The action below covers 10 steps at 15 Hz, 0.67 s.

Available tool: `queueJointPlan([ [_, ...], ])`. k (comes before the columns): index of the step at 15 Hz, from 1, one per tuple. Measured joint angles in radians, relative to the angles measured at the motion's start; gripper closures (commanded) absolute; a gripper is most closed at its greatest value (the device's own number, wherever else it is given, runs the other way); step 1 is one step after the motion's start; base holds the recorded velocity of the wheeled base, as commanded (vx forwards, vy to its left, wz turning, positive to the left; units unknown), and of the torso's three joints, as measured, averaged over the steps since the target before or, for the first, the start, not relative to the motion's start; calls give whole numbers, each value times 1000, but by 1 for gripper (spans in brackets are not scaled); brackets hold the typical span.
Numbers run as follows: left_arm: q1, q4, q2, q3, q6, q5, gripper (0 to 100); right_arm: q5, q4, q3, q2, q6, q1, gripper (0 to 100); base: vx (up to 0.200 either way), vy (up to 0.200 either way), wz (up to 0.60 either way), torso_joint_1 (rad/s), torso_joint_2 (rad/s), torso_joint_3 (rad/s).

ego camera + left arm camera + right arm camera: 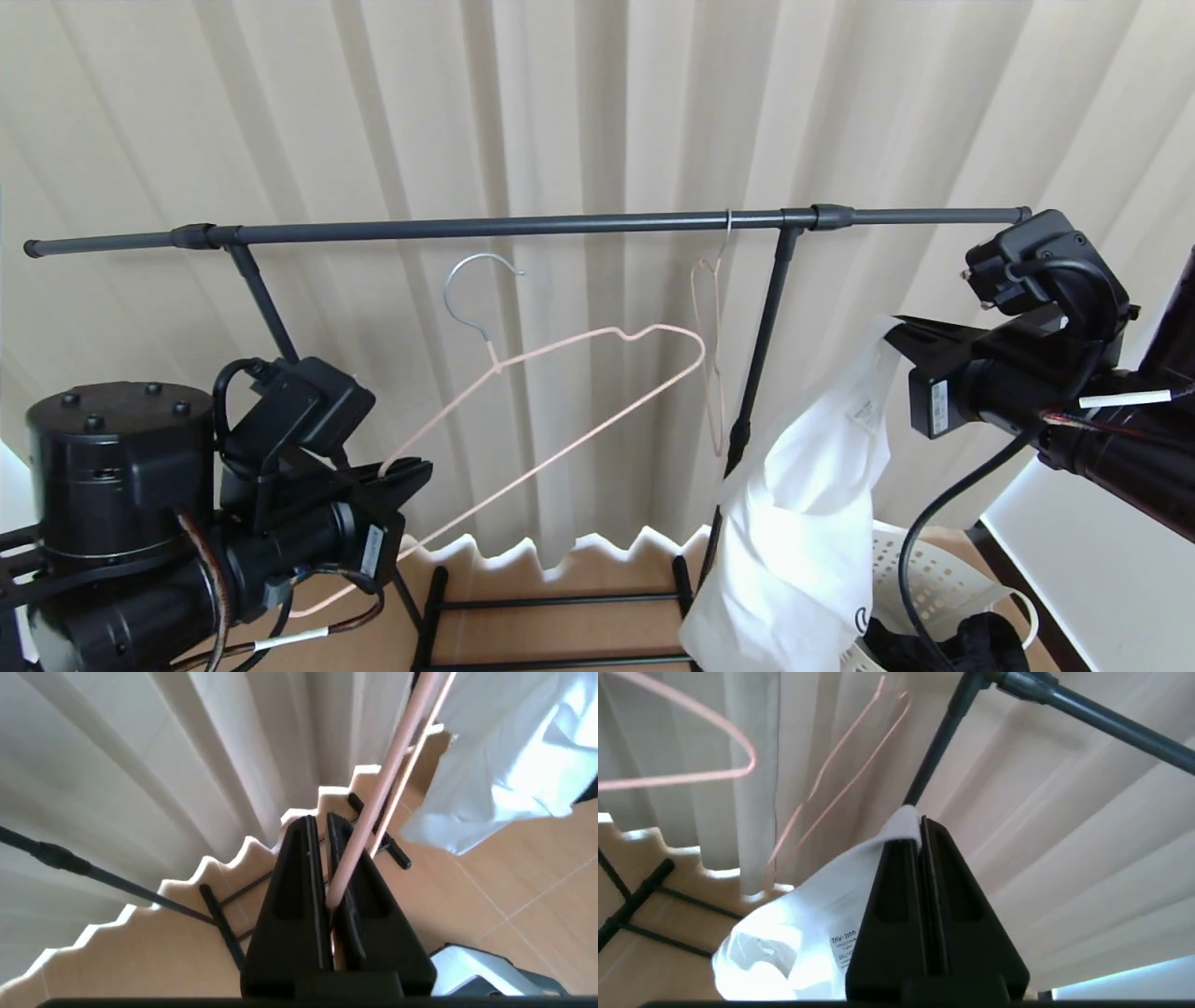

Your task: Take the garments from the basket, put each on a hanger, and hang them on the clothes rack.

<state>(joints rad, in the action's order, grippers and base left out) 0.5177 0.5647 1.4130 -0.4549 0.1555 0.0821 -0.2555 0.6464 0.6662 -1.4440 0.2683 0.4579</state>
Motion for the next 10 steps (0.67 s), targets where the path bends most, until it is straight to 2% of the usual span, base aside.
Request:
queueJointPlan([
  [2,5,0,-30,23,28,-23,100,-6,3,16,-17,0,-37,100,0,0,0,0,0,0],
  [4,23,0,-44,33,31,-42,100,-46,9,36,-41,-1,-61,100,0,0,0,0,0,0],
  [6,51,0,-50,34,29,-72,100,-79,14,58,-67,-4,-68,100,0,0,0,0,0,0],
  [10,109,-1,-37,7,24,-77,100,-90,17,72,-94,-6,-70,100,0,0,0,0,0,0],
])
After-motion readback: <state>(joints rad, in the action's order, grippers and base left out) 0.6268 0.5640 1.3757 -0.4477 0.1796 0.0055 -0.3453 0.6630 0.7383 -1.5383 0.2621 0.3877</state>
